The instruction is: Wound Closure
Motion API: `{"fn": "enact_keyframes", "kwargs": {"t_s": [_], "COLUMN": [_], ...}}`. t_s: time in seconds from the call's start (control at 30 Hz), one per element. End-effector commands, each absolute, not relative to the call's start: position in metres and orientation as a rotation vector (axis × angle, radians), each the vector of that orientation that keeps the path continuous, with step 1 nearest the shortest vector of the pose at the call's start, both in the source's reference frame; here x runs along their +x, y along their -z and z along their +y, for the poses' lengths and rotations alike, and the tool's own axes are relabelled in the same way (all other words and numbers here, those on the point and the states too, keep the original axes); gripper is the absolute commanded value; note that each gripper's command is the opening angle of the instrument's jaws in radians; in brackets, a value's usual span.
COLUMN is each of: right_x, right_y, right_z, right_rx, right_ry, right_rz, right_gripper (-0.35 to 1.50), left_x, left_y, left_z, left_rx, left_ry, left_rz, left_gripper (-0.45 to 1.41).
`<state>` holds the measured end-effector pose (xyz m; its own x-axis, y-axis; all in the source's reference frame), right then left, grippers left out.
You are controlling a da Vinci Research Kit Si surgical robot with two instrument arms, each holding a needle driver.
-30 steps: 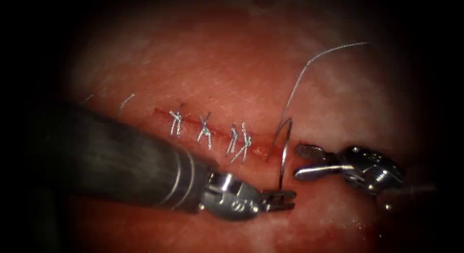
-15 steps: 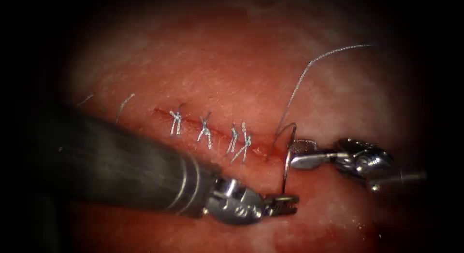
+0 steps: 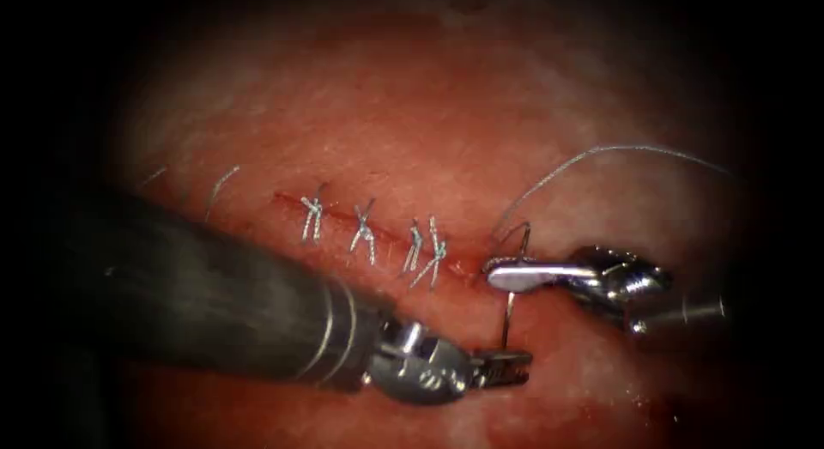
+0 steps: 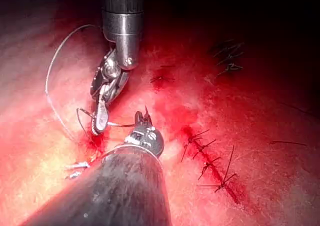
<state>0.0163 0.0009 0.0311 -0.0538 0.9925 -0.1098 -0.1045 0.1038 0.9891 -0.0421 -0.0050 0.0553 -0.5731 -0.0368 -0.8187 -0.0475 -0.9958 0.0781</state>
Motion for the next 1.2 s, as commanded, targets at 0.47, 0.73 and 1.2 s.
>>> {"fn": "enact_keyframes", "kwargs": {"t_s": [0.47, 0.73, 1.2], "right_x": [0.0144, 0.0141, 0.0146], "right_y": [-0.032, -0.032, -0.031], "right_z": [0.001, 0.002, 0.002], "right_rx": [0.761, 0.619, 0.381], "right_ry": [-1.123, -1.044, -0.849], "right_rz": [1.302, 1.350, 1.370], "right_gripper": [-0.35, -0.35, -0.35], "left_x": [-0.0420, -0.0388, -0.0378], "left_y": [-0.054, -0.054, -0.064], "left_z": [-0.006, -0.004, -0.001], "left_rx": [-1.282, -1.292, -1.053], "left_ry": [-2.442, -2.422, -2.546], "left_rz": [-0.290, -0.430, -0.414], "left_gripper": [0.86, -0.20, -0.45]}}
